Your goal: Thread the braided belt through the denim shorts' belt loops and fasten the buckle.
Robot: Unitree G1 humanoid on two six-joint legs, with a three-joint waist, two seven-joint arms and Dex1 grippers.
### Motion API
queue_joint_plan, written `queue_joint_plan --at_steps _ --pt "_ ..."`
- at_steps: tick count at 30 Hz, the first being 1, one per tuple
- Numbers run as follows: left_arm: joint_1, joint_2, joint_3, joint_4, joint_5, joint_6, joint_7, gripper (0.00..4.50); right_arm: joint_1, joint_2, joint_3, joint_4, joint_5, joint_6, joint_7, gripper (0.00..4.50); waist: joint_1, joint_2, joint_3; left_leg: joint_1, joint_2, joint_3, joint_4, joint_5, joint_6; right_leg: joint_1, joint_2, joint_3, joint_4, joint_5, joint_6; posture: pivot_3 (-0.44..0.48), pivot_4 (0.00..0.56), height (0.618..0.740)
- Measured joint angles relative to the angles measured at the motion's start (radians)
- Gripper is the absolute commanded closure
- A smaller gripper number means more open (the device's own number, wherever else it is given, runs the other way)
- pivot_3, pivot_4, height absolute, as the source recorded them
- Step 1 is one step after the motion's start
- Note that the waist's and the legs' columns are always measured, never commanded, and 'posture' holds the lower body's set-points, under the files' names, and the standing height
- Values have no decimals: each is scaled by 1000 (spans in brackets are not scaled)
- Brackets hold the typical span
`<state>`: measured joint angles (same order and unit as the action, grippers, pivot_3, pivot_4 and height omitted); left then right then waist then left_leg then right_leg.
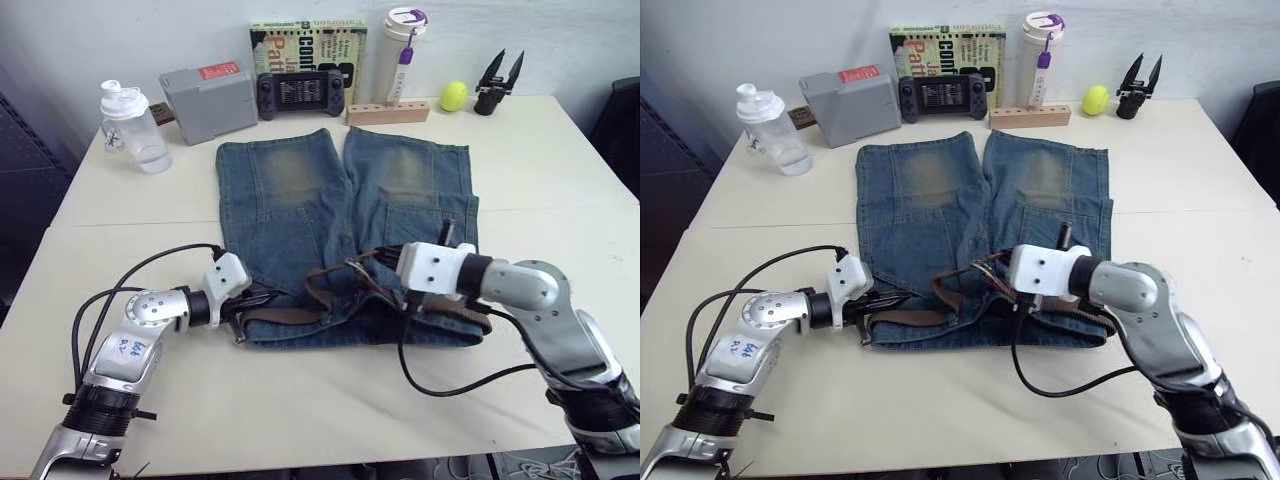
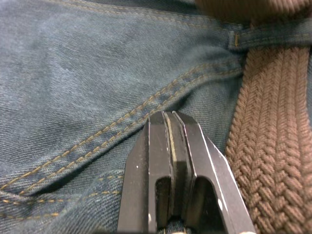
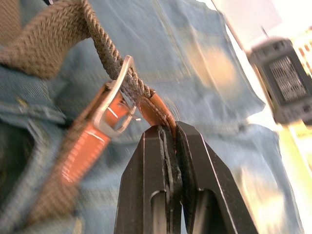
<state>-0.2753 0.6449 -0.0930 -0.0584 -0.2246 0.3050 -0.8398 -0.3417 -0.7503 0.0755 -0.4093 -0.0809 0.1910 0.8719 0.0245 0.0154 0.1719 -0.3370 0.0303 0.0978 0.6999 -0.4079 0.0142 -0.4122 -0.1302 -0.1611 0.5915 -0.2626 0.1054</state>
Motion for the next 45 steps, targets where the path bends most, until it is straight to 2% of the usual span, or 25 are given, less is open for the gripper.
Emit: queue_joint_plan --at_steps 2,5,10,17,27,28,29,34,36,38,42,45 --pt "6 2 0 3 4 -16 -2 4442 54 -69 -112 24 33 -42 13 4500 0 0 0 0 0 0 0 0 0 0 0 0 0 0 0 0 150 731" --pt "14 6 4 2 13 -26 -2 4442 75 -129 -216 75 55 -86 16 4500 -3 0 0 2 0 1 0 0 0 1 0 1 1 0 0 0 150 731" --pt "27 3 2 -9 17 -42 3 4442 72 -169 -295 204 71 -151 -6 4500 -3 0 0 2 0 1 0 0 0 1 0 1 1 0 0 0 150 731" --pt "36 -3 4 -11 18 -54 20 4442 36 -155 -270 202 99 -192 -12 4500 -2 0 0 2 1 1 0 0 0 1 0 1 1 0 0 0 150 731" --pt "4 43 115 -127 -51 17 4 4442 -29 -87 -56 55 127 -187 37 4500 -1 -1 1 0 1 0 1 0 0 0 0 0 1 0 0 0 150 731" --pt "-9 44 126 -142 -65 29 0 3815 -36 -78 -41 54 125 -187 35 4500 -1 -1 1 0 0 -1 1 0 0 0 -1 0 1 0 0 0 150 731" --pt "-22 44 135 -152 -83 46 -2 3620 -43 -66 -30 54 118 -187 32 4500 -1 -1 1 0 0 -1 1 0 0 0 -1 0 1 0 0 0 150 731" --pt "-119 -3 156 -264 -238 188 2 1624 -94 -24 21 58 81 -188 12 4500 -2 -1 1 -1 1 -2 1 0 0 0 0 0 1 0 0 0 150 731" --pt "-149 -31 130 -290 -242 207 21 717 -110 -16 36 64 69 -189 8 4500 -2 -1 1 0 0 -1 1 0 0 0 0 0 1 0 0 0 150 731" --pt "-172 -70 65 -291 -230 216 40 44 -120 -3 49 67 54 -192 7 4500 -3 -1 1 0 0 -1 1 0 0 0 0 0 1 0 0 0 150 731" --pt "-204 -101 -25 -275 -166 210 58 44 -133 15 80 80 40 -193 8 4500 -4 -1 1 0 0 -1 1 0 0 0 0 0 1 0 0 0 150 731" --pt "-227 -118 -50 -234 -100 181 90 44 -149 19 85 84 40 -193 8 4500 -4 -1 1 0 0 -1 1 0 0 0 0 0 1 0 0 0 150 731"
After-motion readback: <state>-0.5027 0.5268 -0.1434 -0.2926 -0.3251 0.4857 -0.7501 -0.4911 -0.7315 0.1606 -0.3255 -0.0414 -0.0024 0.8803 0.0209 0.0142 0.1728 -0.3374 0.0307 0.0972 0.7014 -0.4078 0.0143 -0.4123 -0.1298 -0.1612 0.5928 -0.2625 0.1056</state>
